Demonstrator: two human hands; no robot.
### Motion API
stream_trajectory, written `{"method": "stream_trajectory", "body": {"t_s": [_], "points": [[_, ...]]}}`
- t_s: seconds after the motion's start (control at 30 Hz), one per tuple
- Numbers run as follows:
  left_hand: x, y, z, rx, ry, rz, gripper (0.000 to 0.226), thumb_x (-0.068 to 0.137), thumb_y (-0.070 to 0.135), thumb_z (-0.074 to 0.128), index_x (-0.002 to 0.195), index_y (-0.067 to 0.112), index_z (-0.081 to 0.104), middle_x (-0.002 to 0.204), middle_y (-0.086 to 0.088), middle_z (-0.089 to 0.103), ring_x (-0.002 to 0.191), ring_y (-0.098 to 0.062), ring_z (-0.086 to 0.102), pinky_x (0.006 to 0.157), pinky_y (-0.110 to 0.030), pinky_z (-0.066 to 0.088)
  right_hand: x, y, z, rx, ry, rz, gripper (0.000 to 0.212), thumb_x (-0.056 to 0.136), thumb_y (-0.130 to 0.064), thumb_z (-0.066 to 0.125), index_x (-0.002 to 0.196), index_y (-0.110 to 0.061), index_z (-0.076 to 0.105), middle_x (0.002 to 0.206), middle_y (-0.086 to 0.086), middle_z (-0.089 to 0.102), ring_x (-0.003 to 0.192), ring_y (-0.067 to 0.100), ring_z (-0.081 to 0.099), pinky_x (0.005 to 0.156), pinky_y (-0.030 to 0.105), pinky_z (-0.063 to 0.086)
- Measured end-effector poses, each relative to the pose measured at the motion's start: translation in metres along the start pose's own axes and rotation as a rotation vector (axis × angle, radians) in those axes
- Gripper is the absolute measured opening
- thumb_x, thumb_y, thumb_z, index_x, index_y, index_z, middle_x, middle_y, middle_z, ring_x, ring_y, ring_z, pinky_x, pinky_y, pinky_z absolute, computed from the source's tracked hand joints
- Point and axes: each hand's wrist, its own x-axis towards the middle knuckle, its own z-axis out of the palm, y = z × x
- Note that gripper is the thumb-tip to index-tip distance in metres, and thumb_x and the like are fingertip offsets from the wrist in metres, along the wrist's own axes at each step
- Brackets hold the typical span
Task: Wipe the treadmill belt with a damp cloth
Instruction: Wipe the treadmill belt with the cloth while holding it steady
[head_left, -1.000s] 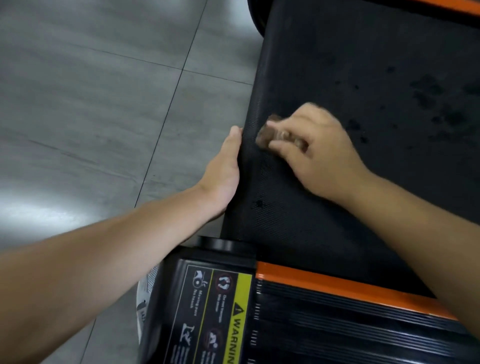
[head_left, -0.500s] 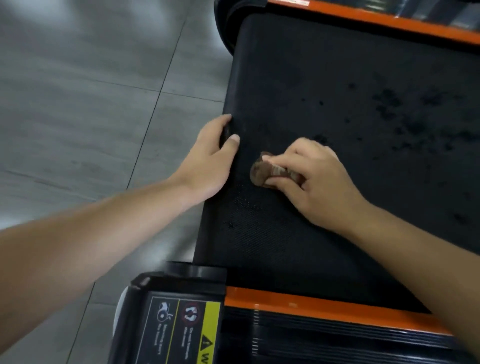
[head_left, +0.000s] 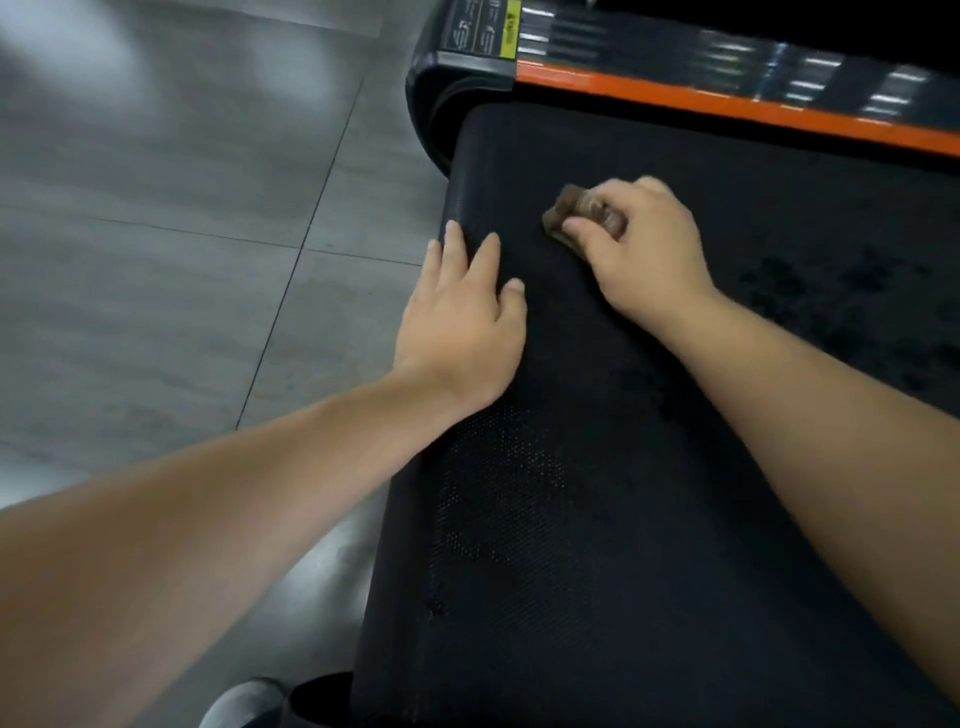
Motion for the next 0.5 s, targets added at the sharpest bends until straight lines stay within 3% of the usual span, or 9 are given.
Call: {"method": "stream_trajectory", "body": {"t_s": [0.07, 0.17, 0.23, 0.4, 0.5], "points": [[0.0, 0.001, 0.0, 0.067, -0.005, 0.011, 0.061, 0.106, 0.039, 0.033, 0.162, 0.025, 0.014, 0.171, -0.004, -0.005, 0.157, -0.021, -0.006, 0.126, -0.04, 0.01, 0.007, -0.003, 0.007, -0.019, 0.009, -0.012, 0.025, 0.092, -0.043, 0.059, 0.107, -0.025, 0.066, 0.095, -0.002, 0.049, 0.092, 0.025, 0.056, 0.085, 0.041, 0.046], [-0.003, 0.002, 0.004, 0.156, 0.0, 0.029, 0.068, 0.104, 0.043, 0.036, 0.163, 0.022, 0.01, 0.171, -0.008, -0.009, 0.157, -0.023, -0.01, 0.126, -0.04, 0.007, -0.011, -0.009, 0.0, 0.063, -0.215, -0.254, 0.027, 0.093, -0.037, 0.062, 0.118, -0.026, 0.064, 0.103, -0.003, 0.053, 0.094, 0.017, 0.054, 0.086, 0.035, 0.042], [-0.003, 0.003, 0.004, 0.195, 0.005, 0.053, 0.071, 0.103, 0.046, 0.036, 0.163, 0.018, 0.008, 0.17, -0.009, -0.011, 0.156, -0.021, -0.013, 0.127, -0.04, 0.003, 0.011, -0.001, -0.005, 0.053, -0.272, -0.272, 0.028, 0.092, -0.035, 0.065, 0.118, -0.026, 0.063, 0.106, -0.001, 0.054, 0.095, 0.017, 0.055, 0.085, 0.035, 0.043], [-0.003, 0.003, 0.004, 0.208, 0.013, 0.075, 0.075, 0.103, 0.051, 0.035, 0.163, 0.017, 0.006, 0.17, -0.008, -0.01, 0.156, -0.019, -0.013, 0.128, -0.038, 0.001, 0.108, 0.027, 0.013, -0.108, 0.067, 0.144, 0.027, 0.092, -0.044, 0.06, 0.111, -0.025, 0.061, 0.115, 0.008, 0.059, 0.105, 0.03, 0.058, 0.092, 0.043, 0.048], [-0.002, 0.002, 0.005, 0.218, 0.017, 0.072, 0.076, 0.102, 0.053, 0.035, 0.163, 0.017, 0.005, 0.17, -0.008, -0.011, 0.156, -0.019, -0.014, 0.128, -0.037, 0.001, 0.103, 0.012, 0.032, -0.031, 0.018, 0.014, 0.029, 0.092, -0.041, 0.061, 0.116, -0.025, 0.063, 0.109, 0.002, 0.053, 0.1, 0.022, 0.053, 0.092, 0.035, 0.043]]}}
